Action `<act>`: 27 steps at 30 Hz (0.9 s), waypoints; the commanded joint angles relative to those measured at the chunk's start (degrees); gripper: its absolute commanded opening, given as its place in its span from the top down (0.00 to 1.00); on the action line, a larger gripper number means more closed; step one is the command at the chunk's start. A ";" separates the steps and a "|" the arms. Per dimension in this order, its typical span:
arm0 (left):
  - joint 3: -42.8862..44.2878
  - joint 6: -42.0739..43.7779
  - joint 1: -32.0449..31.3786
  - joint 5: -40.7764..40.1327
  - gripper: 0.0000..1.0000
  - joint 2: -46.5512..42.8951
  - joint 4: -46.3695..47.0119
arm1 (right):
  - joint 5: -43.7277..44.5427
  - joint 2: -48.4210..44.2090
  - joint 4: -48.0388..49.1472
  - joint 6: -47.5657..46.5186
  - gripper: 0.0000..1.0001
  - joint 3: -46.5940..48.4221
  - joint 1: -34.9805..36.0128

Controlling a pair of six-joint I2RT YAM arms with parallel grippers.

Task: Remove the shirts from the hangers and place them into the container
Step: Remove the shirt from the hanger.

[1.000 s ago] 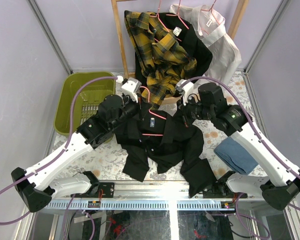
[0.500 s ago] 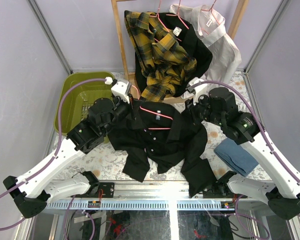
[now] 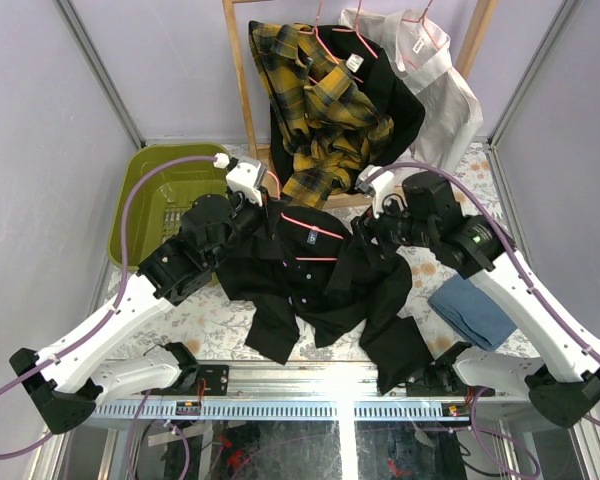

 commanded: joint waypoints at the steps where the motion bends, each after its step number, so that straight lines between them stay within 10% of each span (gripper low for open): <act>1: 2.02 -1.20 -0.01 -0.44 1.00 -0.55 2.49 | -1.15 1.86 1.69 1.47 0.32 2.18 0.10; 16: 0.65 -0.72 -0.01 -2.33 1.00 -1.83 1.32 | 9.51 -8.07 6.93 0.81 0.88 -2.69 0.10; 20: 0.87 -1.05 -0.04 -1.32 1.00 -1.81 1.84 | 14.12 -7.74 6.20 0.76 0.73 -2.42 0.10; 27: 1.05 -1.44 -0.07 -0.23 1.00 -1.50 2.38 | -2.77 -1.12 5.71 2.68 0.32 -0.23 0.10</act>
